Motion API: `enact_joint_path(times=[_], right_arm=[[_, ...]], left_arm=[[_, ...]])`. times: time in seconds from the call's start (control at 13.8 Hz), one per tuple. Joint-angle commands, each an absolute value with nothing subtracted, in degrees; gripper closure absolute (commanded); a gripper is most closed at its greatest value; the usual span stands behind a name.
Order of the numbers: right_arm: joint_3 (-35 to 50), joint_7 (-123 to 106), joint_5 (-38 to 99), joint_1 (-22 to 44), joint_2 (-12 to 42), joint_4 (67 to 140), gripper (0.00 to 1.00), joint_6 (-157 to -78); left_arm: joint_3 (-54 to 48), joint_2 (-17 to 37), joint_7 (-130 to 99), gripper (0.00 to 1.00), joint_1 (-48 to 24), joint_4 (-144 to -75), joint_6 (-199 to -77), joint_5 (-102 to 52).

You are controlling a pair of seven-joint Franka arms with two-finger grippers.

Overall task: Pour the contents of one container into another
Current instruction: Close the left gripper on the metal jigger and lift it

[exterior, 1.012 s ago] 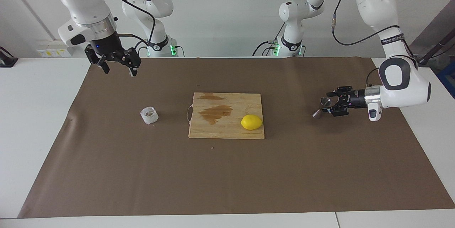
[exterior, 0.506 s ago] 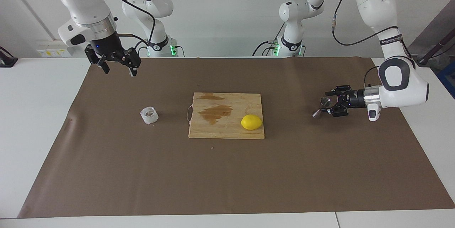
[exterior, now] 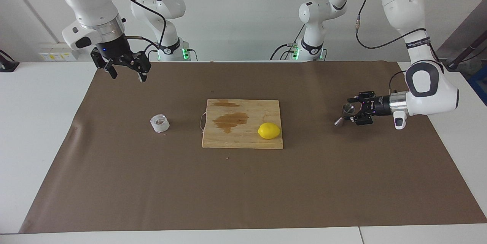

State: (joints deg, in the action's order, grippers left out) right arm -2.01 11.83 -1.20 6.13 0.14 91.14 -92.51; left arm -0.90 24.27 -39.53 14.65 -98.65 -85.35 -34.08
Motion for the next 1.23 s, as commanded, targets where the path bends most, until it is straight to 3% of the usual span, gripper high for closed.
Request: enact_joint_path(times=[0.0, 0.14, 0.22, 0.29, 0.79, 0.94, 1.16], right_arm=[[-1.49, 12.48, -1.05, 5.54, -0.44, 91.67, 0.00, -92.29], [-1.49, 12.48, -1.05, 5.54, -0.44, 91.76, 0.00, -92.29], [-1.49, 12.48, -1.05, 5.54, -0.44, 91.67, 0.00, -92.29], [-1.49, 12.48, -1.05, 5.54, -0.44, 91.76, 0.00, -92.29], [-1.49, 12.48, -1.05, 5.54, -0.44, 91.76, 0.00, -92.29], [-1.49, 12.48, -1.05, 5.54, -0.44, 91.76, 0.00, -92.29], [-1.49, 12.48, -1.05, 5.54, -0.44, 91.76, 0.00, -92.29]], left_arm=[[-1.14, 22.59, -40.34, 0.00, 14.94, -100.81, -86.48, -35.16], [-1.14, 22.59, -40.34, 0.03, 15.03, -100.90, -86.48, -35.16], [-1.14, 22.59, -40.34, 0.10, 15.03, -100.81, -86.40, -35.16], [-1.14, 22.59, -40.34, 0.12, 15.03, -100.81, -86.40, -35.16], [-1.14, 22.59, -41.13, 0.12, 15.03, -100.90, -86.48, -35.95], [-1.14, 22.59, -41.13, 0.28, 14.94, -100.90, -86.66, -35.95], [-1.14, 22.50, -41.83, 0.33, 15.03, -100.81, -86.75, -35.95]])
